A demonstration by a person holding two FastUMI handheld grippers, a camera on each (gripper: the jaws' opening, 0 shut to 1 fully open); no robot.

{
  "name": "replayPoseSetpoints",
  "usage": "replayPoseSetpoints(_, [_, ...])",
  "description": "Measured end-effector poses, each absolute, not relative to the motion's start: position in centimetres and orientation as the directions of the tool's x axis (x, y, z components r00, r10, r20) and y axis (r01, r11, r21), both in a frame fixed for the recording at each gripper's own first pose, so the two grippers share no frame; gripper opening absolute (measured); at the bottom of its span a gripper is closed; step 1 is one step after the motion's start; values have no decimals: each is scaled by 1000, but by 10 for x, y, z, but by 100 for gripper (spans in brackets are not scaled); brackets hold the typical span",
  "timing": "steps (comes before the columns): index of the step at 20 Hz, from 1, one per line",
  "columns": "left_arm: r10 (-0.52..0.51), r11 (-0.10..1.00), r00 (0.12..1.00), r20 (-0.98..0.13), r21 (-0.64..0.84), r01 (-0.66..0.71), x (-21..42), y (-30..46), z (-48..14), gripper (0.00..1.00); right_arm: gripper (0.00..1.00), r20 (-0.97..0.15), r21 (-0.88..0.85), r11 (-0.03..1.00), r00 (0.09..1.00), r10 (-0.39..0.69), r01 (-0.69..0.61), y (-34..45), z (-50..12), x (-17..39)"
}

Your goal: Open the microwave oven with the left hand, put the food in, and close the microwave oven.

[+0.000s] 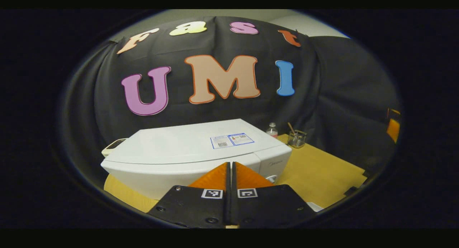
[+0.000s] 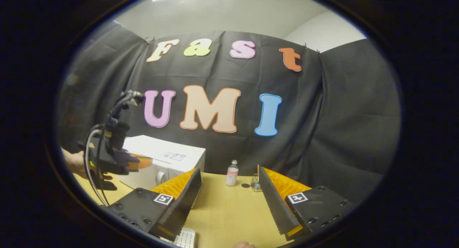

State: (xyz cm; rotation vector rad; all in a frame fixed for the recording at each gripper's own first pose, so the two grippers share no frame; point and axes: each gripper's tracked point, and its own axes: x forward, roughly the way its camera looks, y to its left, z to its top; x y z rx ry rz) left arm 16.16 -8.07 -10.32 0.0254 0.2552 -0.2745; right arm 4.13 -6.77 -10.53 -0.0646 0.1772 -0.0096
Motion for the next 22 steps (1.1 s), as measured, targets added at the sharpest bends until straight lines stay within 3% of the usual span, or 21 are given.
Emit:
replayPoseSetpoints(6, [-251, 966, 963, -101, 38, 256, 118, -51, -19, 0, 96, -160, -63, 997, 987, 29, -39, -49, -98, 55])
replayPoseSetpoints(8, [-248, 965, 967, -57, 71, 251, 104, -45, 0, 11, 96, -158, -57, 997, 986, 47, -57, -41, -98, 58])
replayPoseSetpoints(9, [-246, 965, 969, -38, 79, 248, 98, -42, 7, 19, 97, -158, -56, 996, 986, 59, -69, -36, -97, 59])
replayPoseSetpoints(13, [-188, 978, 982, -17, 86, 189, 77, -24, 18, 95, 96, -143, -57, 993, 985, 98, -107, -19, -90, 63])
replayPoseSetpoints(20, [-51, 999, 998, -27, 3, 51, 43, 15, 13, 100, 97, -129, -22, 989, 981, 143, -148, 0, -86, 60])
replayPoseSetpoints(22, [-44, 998, 998, -46, -42, 43, 35, 18, 4, 97, 97, -127, -23, 988, 981, 148, -152, 0, -85, 60])
